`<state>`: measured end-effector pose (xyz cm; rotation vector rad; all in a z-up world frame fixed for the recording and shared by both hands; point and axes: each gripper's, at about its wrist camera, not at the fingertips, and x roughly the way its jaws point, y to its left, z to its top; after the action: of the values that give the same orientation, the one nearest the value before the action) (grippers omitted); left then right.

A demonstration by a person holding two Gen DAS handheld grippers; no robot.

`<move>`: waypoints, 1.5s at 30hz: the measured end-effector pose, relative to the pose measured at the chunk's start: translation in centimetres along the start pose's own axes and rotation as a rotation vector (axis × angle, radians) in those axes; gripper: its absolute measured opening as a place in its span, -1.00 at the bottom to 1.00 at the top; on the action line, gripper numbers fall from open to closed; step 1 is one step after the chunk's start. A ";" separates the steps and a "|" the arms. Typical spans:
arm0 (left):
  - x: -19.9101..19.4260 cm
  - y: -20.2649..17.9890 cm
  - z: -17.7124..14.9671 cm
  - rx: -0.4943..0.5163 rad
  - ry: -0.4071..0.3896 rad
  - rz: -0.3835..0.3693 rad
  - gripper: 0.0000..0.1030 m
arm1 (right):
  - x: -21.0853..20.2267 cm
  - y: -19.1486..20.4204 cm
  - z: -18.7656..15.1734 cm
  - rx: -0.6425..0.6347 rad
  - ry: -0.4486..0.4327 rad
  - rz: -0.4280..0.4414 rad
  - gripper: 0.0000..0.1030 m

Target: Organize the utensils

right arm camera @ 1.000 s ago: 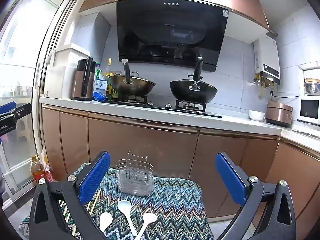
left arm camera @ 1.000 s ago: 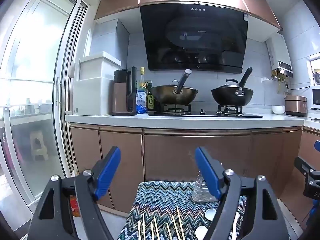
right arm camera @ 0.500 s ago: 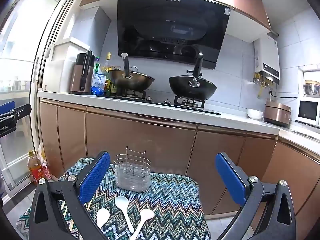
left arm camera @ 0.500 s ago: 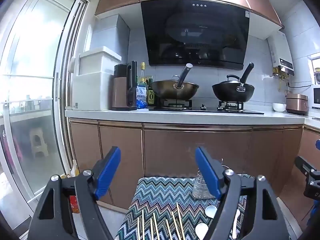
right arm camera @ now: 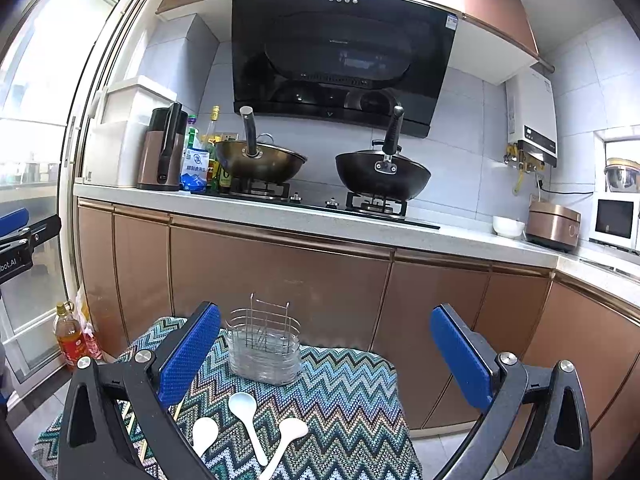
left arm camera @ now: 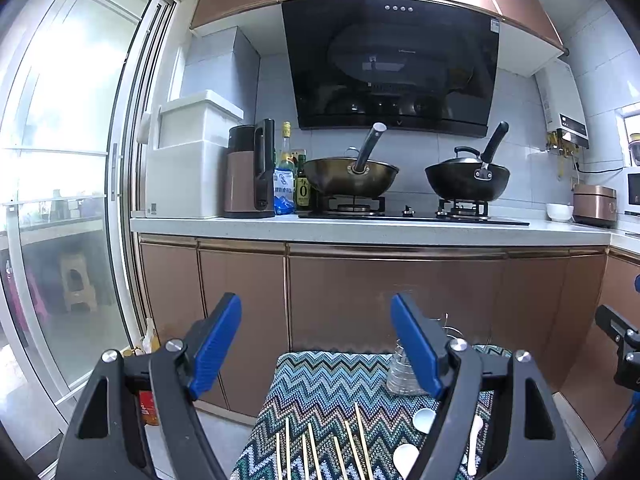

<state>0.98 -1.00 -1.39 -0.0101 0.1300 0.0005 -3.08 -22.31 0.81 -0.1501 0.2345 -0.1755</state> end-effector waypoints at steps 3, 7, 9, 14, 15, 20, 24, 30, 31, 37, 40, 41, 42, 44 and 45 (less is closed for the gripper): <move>-0.1 0.6 0.2 -0.003 0.005 -0.007 0.48 | 0.0 0.0 -0.1 0.005 0.001 -0.002 0.99; -0.1 0.7 0.1 -0.004 0.011 -0.009 0.48 | 0.1 -0.2 -0.1 0.022 -0.004 -0.003 0.99; -0.1 0.7 0.2 -0.006 0.009 -0.007 0.48 | 0.1 -0.4 -0.1 0.037 -0.006 0.002 0.99; -0.2 1.0 0.4 -0.021 0.005 -0.006 0.48 | -0.1 -1.1 -0.1 0.064 -0.019 0.009 0.99; -0.3 1.0 0.3 -0.020 0.004 -0.004 0.48 | -0.1 -1.1 -0.1 0.068 -0.022 0.013 0.99; 0.0 0.9 0.4 0.000 0.011 0.006 0.48 | -0.2 -1.2 -0.3 0.071 -0.037 0.023 0.99; 0.2 1.2 0.5 -0.011 0.011 0.018 0.48 | 0.0 -1.1 -0.6 0.068 -0.032 0.035 0.99; -0.1 1.9 0.2 -0.027 0.007 0.024 0.48 | 0.2 -0.8 -0.8 0.056 -0.015 0.040 0.99; -0.2 2.0 0.2 -0.028 0.006 0.027 0.48 | 0.2 -0.8 -0.8 0.055 -0.012 0.040 0.99; 0.0 2.3 0.1 -0.031 0.014 0.056 0.48 | 0.2 -0.7 -0.8 0.047 -0.013 0.044 0.99; -0.1 2.2 -0.1 -0.024 0.011 0.082 0.48 | 0.1 -0.6 -0.9 0.038 -0.014 0.044 0.99; -0.1 2.1 -0.1 -0.022 0.012 0.086 0.48 | 0.1 -0.6 -0.9 0.035 -0.014 0.045 0.99; -0.1 2.1 -0.2 -0.021 0.013 0.086 0.48 | 0.1 -0.5 -0.9 0.033 -0.015 0.044 0.99; 0.0 2.1 -0.3 -0.021 0.021 0.086 0.48 | 0.2 -0.4 -0.9 0.029 -0.013 0.046 0.99; 0.1 2.1 -0.3 -0.023 0.026 0.086 0.48 | 0.2 -0.4 -1.0 0.029 -0.012 0.048 0.99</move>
<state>1.06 1.13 -1.77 -0.0271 0.1564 0.0875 -3.23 -22.89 -0.07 -0.1169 0.2229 -0.1304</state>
